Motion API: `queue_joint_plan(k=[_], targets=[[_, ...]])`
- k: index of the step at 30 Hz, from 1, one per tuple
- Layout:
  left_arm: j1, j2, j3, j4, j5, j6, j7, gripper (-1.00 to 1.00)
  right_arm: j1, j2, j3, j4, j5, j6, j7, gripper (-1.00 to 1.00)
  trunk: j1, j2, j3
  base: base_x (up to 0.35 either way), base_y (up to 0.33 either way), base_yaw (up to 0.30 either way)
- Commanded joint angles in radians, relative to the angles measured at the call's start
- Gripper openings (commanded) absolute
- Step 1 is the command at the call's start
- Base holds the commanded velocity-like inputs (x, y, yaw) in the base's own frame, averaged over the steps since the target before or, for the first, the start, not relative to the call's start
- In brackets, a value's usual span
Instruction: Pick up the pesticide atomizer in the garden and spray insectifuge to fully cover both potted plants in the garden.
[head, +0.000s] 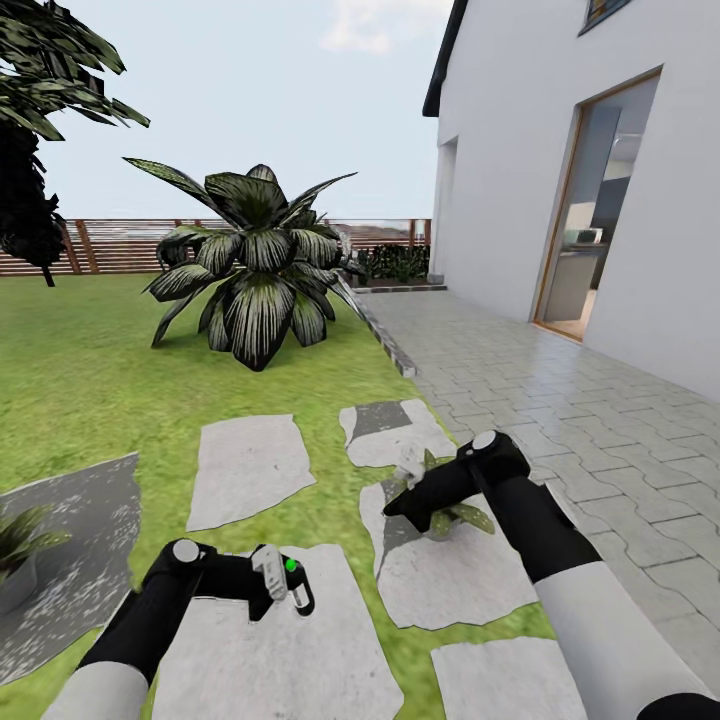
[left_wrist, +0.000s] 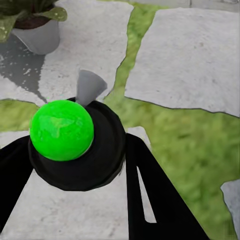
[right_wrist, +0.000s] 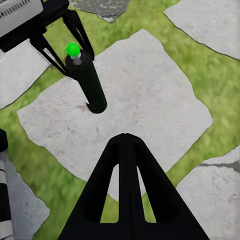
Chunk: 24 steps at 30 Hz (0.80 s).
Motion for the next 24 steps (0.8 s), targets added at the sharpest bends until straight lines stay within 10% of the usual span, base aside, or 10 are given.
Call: queue_joint_plan(k=[1,6,24], targets=[[-0.007,-0.009,0.002,-0.001,-0.004,0.006,-0.004,-1.0,-0.001,-0.001,0.015,-0.001,0.005,0.01,0.005,-1.0,0.0,0.0,-0.001,0.0,0.0,0.0],[-0.013,-0.062,-0.002,-0.001,-0.005,0.008,-0.004,-1.0,-0.001,-0.001,0.096,-0.001,0.004,0.01,0.004,-1.0,0.0,0.0,-0.001,0.0,0.0,0.0],[-0.015,-0.093,-0.061,0.027,-0.005,0.017,-0.001,-1.0,-0.001,0.026,0.102,-0.001,0.003,0.01,0.004,-1.0,0.0,0.0,-0.001,0.0,0.0,0.0]])
